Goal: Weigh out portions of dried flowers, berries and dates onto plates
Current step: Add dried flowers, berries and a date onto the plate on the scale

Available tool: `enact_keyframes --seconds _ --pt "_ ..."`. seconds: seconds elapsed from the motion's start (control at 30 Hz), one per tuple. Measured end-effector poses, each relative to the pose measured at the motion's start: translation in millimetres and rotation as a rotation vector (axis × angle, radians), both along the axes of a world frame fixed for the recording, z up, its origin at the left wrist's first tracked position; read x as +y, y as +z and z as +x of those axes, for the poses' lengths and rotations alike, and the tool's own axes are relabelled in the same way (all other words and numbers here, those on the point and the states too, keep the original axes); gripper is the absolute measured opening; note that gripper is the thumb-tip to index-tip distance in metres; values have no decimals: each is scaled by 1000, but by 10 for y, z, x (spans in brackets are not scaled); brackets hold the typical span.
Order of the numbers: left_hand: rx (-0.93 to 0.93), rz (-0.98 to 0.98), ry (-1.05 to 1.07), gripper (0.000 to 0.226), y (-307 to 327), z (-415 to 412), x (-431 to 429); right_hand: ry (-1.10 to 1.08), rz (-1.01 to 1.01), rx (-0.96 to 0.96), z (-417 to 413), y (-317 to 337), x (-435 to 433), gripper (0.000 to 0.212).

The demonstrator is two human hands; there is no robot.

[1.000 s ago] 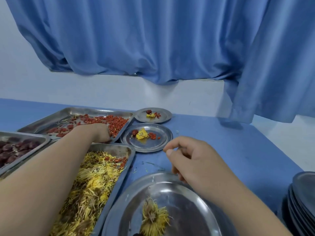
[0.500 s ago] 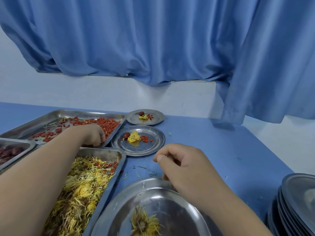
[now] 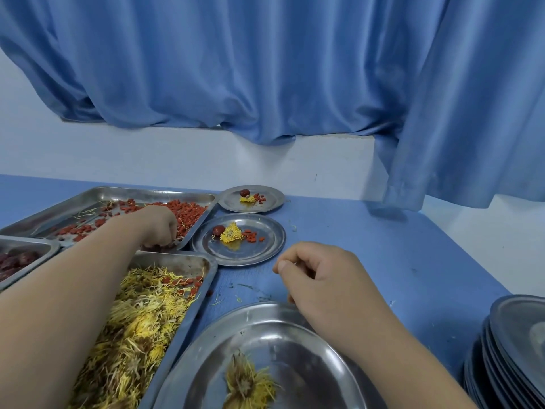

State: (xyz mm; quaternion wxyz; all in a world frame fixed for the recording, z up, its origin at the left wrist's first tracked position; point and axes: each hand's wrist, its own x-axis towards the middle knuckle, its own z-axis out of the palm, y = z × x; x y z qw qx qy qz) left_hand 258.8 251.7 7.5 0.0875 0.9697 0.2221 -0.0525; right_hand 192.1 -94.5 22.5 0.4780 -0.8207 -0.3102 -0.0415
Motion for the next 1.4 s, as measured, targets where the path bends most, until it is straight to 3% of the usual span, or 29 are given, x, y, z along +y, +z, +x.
enact_keyframes --seconds 0.2,0.4,0.57,0.9,1.3,1.4 --pt "51 -131 -25 27 41 3 -25 8 10 -5 3 20 -18 17" --pt "125 -2 0 38 16 23 -95 29 19 -2 13 -4 1 13" --pt "134 65 -15 33 -8 42 -102 47 22 -17 -2 1 7 12" --pt "-60 -39 39 12 88 -2 -3 32 -7 -49 6 -41 40 14" --pt "-217 -37 56 30 60 -159 119 31 -25 -73 15 -22 24 17" --pt "-272 -61 44 23 65 -204 118 27 -15 -76 22 -7 9 18"
